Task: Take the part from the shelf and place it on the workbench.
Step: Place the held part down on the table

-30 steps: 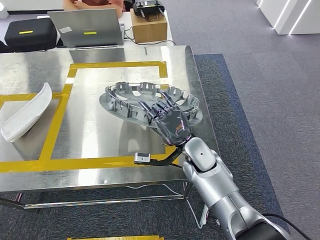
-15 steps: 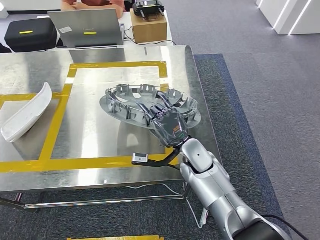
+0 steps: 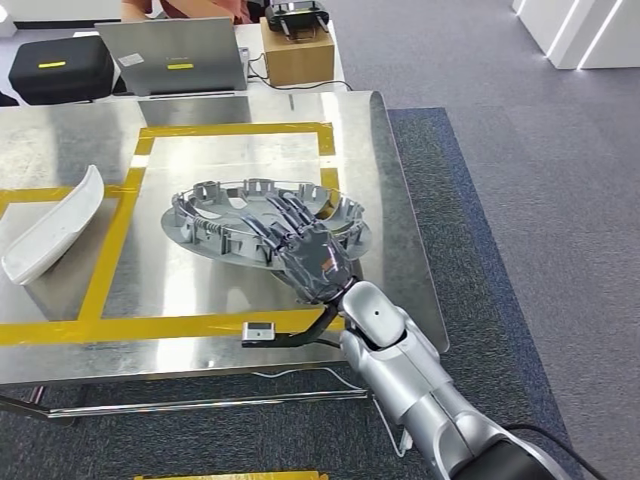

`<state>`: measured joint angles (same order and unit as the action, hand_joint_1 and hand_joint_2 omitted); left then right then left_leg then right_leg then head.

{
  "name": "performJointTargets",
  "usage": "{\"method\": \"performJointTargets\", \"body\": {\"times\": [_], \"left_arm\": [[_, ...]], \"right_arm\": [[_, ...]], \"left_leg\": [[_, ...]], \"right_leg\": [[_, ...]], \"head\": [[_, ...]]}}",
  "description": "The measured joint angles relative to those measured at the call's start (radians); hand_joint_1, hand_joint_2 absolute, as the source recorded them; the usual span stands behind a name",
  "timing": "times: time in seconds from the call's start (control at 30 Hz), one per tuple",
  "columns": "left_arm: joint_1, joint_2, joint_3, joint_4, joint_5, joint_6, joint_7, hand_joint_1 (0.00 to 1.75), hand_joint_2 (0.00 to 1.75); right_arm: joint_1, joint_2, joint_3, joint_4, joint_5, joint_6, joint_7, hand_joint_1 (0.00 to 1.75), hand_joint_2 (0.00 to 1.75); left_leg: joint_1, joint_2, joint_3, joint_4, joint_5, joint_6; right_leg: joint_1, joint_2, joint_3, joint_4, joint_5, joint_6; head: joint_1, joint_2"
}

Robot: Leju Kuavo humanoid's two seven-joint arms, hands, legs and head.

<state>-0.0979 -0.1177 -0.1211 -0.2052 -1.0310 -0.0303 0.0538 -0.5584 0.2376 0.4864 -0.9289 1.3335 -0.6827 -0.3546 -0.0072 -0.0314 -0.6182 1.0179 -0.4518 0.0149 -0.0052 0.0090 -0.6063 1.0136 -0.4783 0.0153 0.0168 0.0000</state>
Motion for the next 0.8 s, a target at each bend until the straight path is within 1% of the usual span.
{"method": "performJointTargets", "body": {"times": [0.23, 0.43, 0.67, 0.73, 0.8], "left_arm": [[-0.003, -0.002, -0.013, -0.002, -0.007, 0.009, -0.003, 0.0, 0.0], [-0.007, -0.004, -0.025, -0.005, 0.0, 0.009, -0.007, 0.0, 0.0], [-0.007, -0.006, -0.031, -0.008, 0.004, 0.009, -0.012, 0.0, 0.0], [-0.007, -0.006, -0.032, -0.008, 0.007, 0.009, -0.011, 0.0, 0.0], [-0.006, -0.006, -0.032, -0.008, 0.016, 0.011, -0.004, 0.0, 0.0]], "right_arm": [[-0.002, 0.016, 0.033, 0.0, -0.025, 0.0, -0.017, 0.0, 1.75], [-0.011, 0.018, 0.053, 0.004, -0.023, 0.0, 0.024, 0.0, 1.75], [-0.021, 0.017, 0.054, 0.015, -0.023, 0.0, 0.039, 0.0, 1.75], [-0.03, 0.016, 0.055, 0.026, -0.024, 0.0, 0.061, 0.0, 1.75], [-0.051, 0.015, 0.061, 0.057, -0.02, 0.002, 0.112, 0.0, 1.75]], "left_leg": [[0.0, 0.0, 0.0, 0.0, 0.0, 0.0], [0.0, 0.0, 0.0, 0.0, 0.0, 0.0], [0.0, 0.0, 0.0, 0.0, 0.0, 0.0], [0.0, 0.0, 0.0, 0.0, 0.0, 0.0], [0.0, 0.0, 0.0, 0.0, 0.0, 0.0]], "right_leg": [[0.0, 0.0, 0.0, 0.0, 0.0, 0.0], [0.0, 0.0, 0.0, 0.0, 0.0, 0.0], [0.0, 0.0, 0.0, 0.0, 0.0, 0.0], [0.0, 0.0, 0.0, 0.0, 0.0, 0.0], [0.0, 0.0, 0.0, 0.0, 0.0, 0.0]], "head": [[0.0, 0.0], [0.0, 0.0], [0.0, 0.0], [0.0, 0.0], [0.0, 0.0]]}}
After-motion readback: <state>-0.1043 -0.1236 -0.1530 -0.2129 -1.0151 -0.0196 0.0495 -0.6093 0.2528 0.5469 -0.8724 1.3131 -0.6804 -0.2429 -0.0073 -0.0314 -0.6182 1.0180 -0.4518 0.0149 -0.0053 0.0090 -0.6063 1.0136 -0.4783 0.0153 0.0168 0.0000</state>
